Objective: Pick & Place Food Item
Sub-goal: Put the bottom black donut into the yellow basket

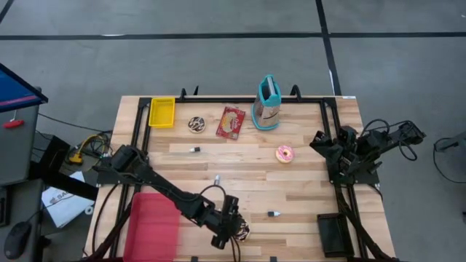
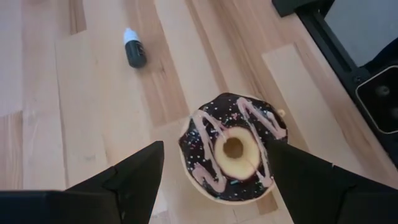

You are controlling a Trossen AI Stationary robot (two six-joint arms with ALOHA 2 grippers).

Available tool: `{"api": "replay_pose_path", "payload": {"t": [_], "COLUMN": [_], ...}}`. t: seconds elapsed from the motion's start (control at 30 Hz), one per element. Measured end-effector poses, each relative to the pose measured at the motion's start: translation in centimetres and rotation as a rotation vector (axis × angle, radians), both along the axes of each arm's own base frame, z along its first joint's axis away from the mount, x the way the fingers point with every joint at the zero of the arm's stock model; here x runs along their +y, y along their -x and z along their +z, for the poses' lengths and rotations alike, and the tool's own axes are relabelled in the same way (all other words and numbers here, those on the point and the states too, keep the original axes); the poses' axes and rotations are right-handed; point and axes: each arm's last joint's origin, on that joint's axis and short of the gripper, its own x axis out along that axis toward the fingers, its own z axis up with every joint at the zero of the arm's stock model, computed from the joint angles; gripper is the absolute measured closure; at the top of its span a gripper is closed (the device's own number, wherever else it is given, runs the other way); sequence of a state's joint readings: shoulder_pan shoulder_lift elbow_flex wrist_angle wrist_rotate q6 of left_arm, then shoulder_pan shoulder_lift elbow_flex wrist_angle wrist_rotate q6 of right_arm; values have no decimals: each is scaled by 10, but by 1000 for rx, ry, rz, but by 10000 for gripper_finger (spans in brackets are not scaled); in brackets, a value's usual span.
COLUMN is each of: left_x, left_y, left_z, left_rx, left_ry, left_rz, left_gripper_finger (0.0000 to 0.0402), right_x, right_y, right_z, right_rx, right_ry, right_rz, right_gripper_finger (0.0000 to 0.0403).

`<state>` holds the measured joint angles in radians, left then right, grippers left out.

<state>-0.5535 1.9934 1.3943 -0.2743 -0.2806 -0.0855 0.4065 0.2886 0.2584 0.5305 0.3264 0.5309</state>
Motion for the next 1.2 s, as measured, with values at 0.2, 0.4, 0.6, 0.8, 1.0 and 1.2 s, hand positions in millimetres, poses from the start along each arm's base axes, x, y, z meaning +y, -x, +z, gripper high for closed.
{"api": "replay_pose_path", "payload": {"t": [0.2, 0.4, 0.6, 0.8, 1.0, 1.2], "left_x": [7, 18, 28, 22, 18, 21], "left_y": [-4, -13, -19, -17, -16, -18], "left_z": [0, -13, -13, -18, -21, -22], "left_rx": [-1, 23, 25, 52, 56, 53], "left_ry": [-9, -22, -11, 15, 17, 14], "left_rz": [10, 22, 41, 2, -10, 1], "left_gripper_finger": [119, 119, 119, 119, 119, 119], "right_x": [0, 0, 0, 1, 3, 4], "right_y": [0, 0, 0, 0, 1, 1], "right_z": [0, 0, 0, 0, 0, 0], "right_rx": [2, 2, 1, -1, -3, -2], "right_ry": [6, 10, 4, -1, 2, 1], "right_rz": [-2, 4, 14, 34, 66, 75], "right_gripper_finger": [290, 290, 290, 290, 290, 290]}}
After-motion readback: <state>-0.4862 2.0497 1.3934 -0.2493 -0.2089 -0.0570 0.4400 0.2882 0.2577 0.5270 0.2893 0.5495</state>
